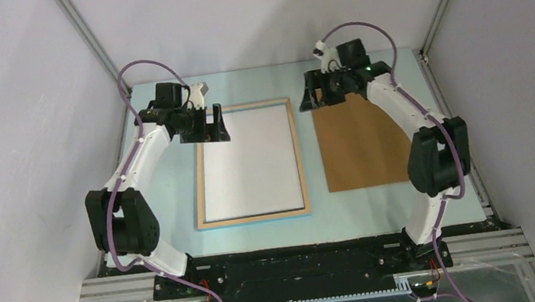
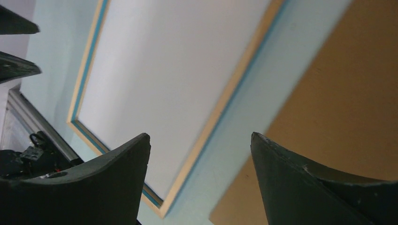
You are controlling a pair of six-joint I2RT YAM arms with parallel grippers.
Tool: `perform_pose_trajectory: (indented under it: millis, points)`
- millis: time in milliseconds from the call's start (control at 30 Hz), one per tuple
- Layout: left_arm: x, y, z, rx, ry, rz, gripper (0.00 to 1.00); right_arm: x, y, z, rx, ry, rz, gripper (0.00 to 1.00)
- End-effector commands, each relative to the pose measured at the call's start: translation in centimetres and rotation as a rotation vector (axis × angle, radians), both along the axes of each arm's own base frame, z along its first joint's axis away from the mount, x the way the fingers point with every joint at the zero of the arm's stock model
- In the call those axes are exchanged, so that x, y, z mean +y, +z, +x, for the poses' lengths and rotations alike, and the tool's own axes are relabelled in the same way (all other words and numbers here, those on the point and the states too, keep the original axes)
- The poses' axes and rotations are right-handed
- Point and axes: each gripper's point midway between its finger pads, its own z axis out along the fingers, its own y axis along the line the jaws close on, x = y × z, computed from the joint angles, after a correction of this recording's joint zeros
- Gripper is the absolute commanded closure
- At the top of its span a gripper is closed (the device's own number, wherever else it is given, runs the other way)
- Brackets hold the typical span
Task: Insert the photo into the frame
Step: Turn over the photo frame item at the center of the board.
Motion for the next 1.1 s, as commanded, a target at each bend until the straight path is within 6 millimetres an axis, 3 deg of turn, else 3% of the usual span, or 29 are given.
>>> perform_pose_trajectory:
  millis: [0, 133, 267, 367, 467, 500, 533, 567, 600, 633, 667, 700, 733, 767, 800, 833, 867, 1067]
  points:
    - [-1.5, 2.8, 0.1, -0.087, -0.095, -0.057, 0.0, -5.7, 1.5, 0.4, -0.088, -0.1, -0.035, 0.16]
    - [-3.2, 2.8, 0.8, -0.098, -0.139, -0.033, 0.0, -11.0, 1.0, -0.1, -0.1, -0.205, -0.066, 0.13]
    - [-6.1, 2.5, 1.6, -0.09, -0.179, -0.018, 0.0, -16.5, -0.8, -1.2, -0.05, -0.308, -0.14, 0.12]
    - [-9.3, 1.6, 2.0, -0.052, -0.208, -0.031, 0.0, -20.5, -2.4, -2.0, -0.002, -0.386, -0.162, 0.12]
    - [-12.5, 1.9, 2.8, -0.046, -0.231, -0.061, 0.0, -23.7, -3.9, -2.7, 0.043, -0.444, -0.19, 0.12]
    - [-13.9, 0.9, 2.6, -0.012, -0.238, -0.068, 0.0, -25.2, -4.4, -2.9, 0.055, -0.472, -0.201, 0.12]
    - [-14.9, 1.5, 3.1, -0.025, -0.241, -0.081, 0.0, -26.1, -5.0, -3.0, 0.07, -0.493, -0.214, 0.12]
    - [-16.4, 0.5, 3.0, 0.009, -0.247, -0.086, 0.0, -27.5, -5.4, -3.2, 0.08, -0.522, -0.218, 0.12]
    - [-17.4, 1.0, 3.4, -0.003, -0.25, -0.099, 0.0, -28.2, -6.0, -3.2, 0.096, -0.538, -0.221, 0.12]
    - [-18.8, -0.2, 3.2, 0.031, -0.257, -0.102, 0.0, -29.4, -6.6, -3.3, 0.112, -0.565, -0.221, 0.12]
    - [-20.3, 0.5, 3.3, 0.022, -0.264, -0.121, 0.0, -29.9, -6.8, -3.2, 0.115, -0.576, -0.22, 0.12]
    - [-21.2, -0.9, 3.5, 0.051, -0.264, -0.119, 0.0, -30.8, -7.4, -3.3, 0.129, -0.594, -0.221, 0.12]
    - [-22.6, 0.0, 3.6, 0.041, -0.271, -0.143, 0.0, -31.5, -7.6, -3.3, 0.127, -0.606, -0.231, 0.12]
    - [-23.4, -1.5, 3.8, 0.069, -0.271, -0.139, 0.0, -32.2, -8.2, -3.3, 0.137, -0.615, -0.242, 0.12]
    - [-24.5, -0.9, 4.1, 0.061, -0.268, -0.157, 0.0, -32.8, -8.5, -3.3, 0.135, -0.626, -0.266, 0.12]
    - [-25.2, -2.3, 4.2, 0.088, -0.262, -0.152, 0.0, -33.5, -9.2, -3.3, 0.146, -0.628, -0.286, 0.13]
    - [-26.2, -1.9, 4.5, 0.086, -0.254, -0.171, 0.0, -34.2, -9.6, -3.2, 0.145, -0.64, -0.314, 0.13]
    - [-29.6, -5.7, 5.4, 0.167, -0.188, -0.201, 0.0, -36.2, -12.5, -3.5, 0.193, -0.637, -0.356, 0.13]
